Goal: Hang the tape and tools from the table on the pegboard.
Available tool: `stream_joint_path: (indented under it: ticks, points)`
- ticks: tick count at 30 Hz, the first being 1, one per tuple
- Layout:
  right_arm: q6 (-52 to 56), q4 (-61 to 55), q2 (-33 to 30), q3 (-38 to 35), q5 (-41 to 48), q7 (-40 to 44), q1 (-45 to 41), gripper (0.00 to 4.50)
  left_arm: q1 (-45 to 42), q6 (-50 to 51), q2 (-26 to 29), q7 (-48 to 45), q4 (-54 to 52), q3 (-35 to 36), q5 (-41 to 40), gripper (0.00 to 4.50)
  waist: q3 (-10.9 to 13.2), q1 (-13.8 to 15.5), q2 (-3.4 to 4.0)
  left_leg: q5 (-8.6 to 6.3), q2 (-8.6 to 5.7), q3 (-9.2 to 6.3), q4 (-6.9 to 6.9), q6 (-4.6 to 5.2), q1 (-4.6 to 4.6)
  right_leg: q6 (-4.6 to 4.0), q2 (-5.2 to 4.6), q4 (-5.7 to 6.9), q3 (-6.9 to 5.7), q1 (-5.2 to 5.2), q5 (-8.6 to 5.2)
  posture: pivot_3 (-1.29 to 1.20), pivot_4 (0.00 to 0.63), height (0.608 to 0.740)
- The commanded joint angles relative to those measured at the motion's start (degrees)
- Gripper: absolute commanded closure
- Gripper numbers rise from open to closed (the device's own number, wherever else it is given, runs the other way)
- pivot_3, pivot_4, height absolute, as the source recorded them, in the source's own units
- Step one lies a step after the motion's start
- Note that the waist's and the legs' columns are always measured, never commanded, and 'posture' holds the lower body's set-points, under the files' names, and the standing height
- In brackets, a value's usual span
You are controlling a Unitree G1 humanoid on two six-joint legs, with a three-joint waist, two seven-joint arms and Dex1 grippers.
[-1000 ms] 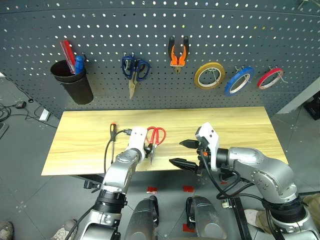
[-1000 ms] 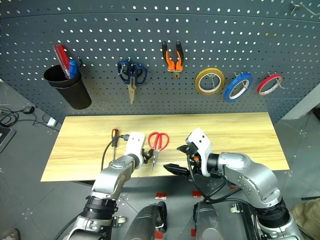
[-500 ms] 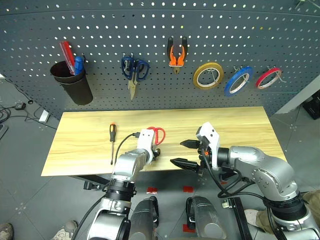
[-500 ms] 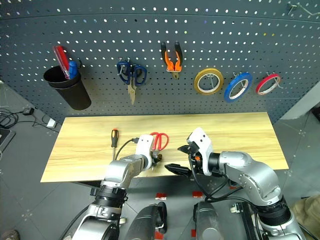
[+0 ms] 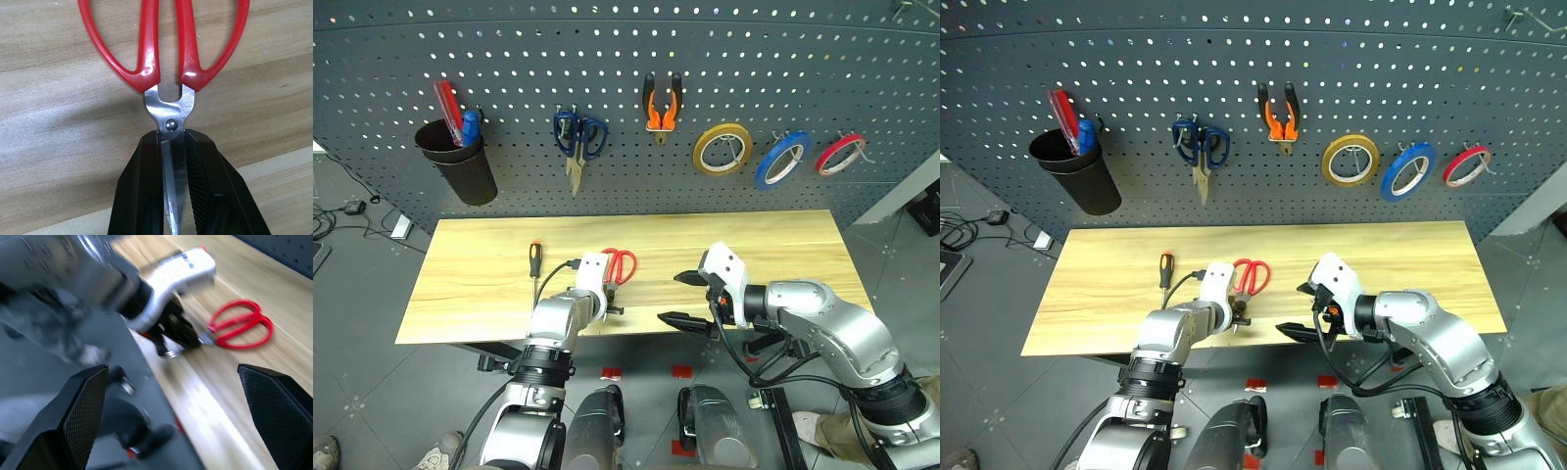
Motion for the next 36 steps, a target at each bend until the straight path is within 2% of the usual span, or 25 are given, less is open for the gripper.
stream_joint_path:
  ticks: [1,7,13,17,22,27,29,32,36]
  points:
    - [-2.79,-0.52,-0.40,0.30,-1.82,1.29,-1.20,0.00,2.50,2.42,0.15,-0.68,1.33,-0.41,-0.55,4.16,-0.03,0.00,0.02,0.00,0.00,0.00,0.00,0.00,0.00,0.00,0.00,0.00,0.01,0.00,0.00,-0.28,0.227,0.740]
    - [-2.97,-0.95,-0.05,-0.14,-2.31,1.67,-1.82,0.00,3.13,1.73,1.41,-1.06,-1.80,-0.58,-0.43,4.16,-0.12,-0.01,0.06,0.02,0.00,0.00,0.00,-0.03,0.01,0.00,0.00,0.01,0.00,0.00,0.00,-0.28,0.218,0.740]
    - [-2.22,-2.26,0.18,-1.30,-1.86,0.93,-1.76,0.00,4.16,-6.20,7.71,-4.27,-12.90,-5.17,2.07,4.16,-0.12,-0.16,0.06,0.11,0.01,0.00,-0.01,-0.20,-0.01,-0.01,0.00,0.03,0.00,-0.04,0.01,-0.29,0.212,0.740]
    - [-1.78,-3.45,0.31,-1.68,-1.69,0.36,-1.21,0.00,6.40,-10.53,10.72,-4.14,-19.58,-4.79,2.94,4.16,-0.12,-0.15,0.06,0.14,0.00,0.02,0.00,-0.25,-0.04,-0.02,-0.03,-0.02,0.02,-0.03,0.02,-0.29,0.209,0.740]
    - [-2.05,-5.45,1.78,-2.02,-2.86,-2.78,-1.31,0.00,13.03,-25.26,14.79,-2.78,-31.07,-3.33,6.36,4.16,-0.12,-0.29,0.06,0.11,0.01,0.06,-0.03,-0.27,-0.04,-0.02,-0.04,-0.04,0.08,-0.08,0.02,-0.28,0.206,0.740]
    - [-2.94,-6.75,3.40,-2.47,-4.56,-5.76,-1.83,0.00,19.24,-32.31,15.42,-0.34,-37.94,-1.15,8.76,4.16,-0.13,-0.24,0.08,0.07,0.01,0.06,-0.01,-0.21,-0.04,-0.02,-0.05,-0.04,0.07,-0.06,0.02,-0.28,0.206,0.740]
    - [-5.02,-6.12,6.06,-4.28,-5.31,-8.87,-2.25,0.00,20.84,-35.12,14.54,0.53,-40.92,-0.21,8.84,4.16,-0.13,-0.20,0.07,-0.01,0.01,0.05,0.00,-0.06,-0.04,-0.02,-0.05,-0.02,0.06,-0.06,0.02,-0.28,0.204,0.740]
    - [-7.11,-4.11,9.76,-7.31,-6.50,-12.89,-3.74,0.00,21.88,-37.31,13.91,1.32,-43.00,0.74,9.51,4.16,-0.14,-0.15,0.07,-0.02,0.01,0.04,0.00,-0.05,-0.04,-0.02,-0.05,0.02,0.06,-0.07,0.02,-0.28,0.203,0.740]
    - [-8.86,-2.16,11.40,-8.95,-7.41,-14.30,-5.65,0.00,21.20,-39.64,14.08,1.35,-43.90,1.49,10.48,4.16,-0.16,-0.14,0.06,-0.01,0.00,0.04,0.04,-0.05,-0.04,-0.02,-0.03,0.03,0.03,-0.05,0.03,-0.27,0.202,0.740]
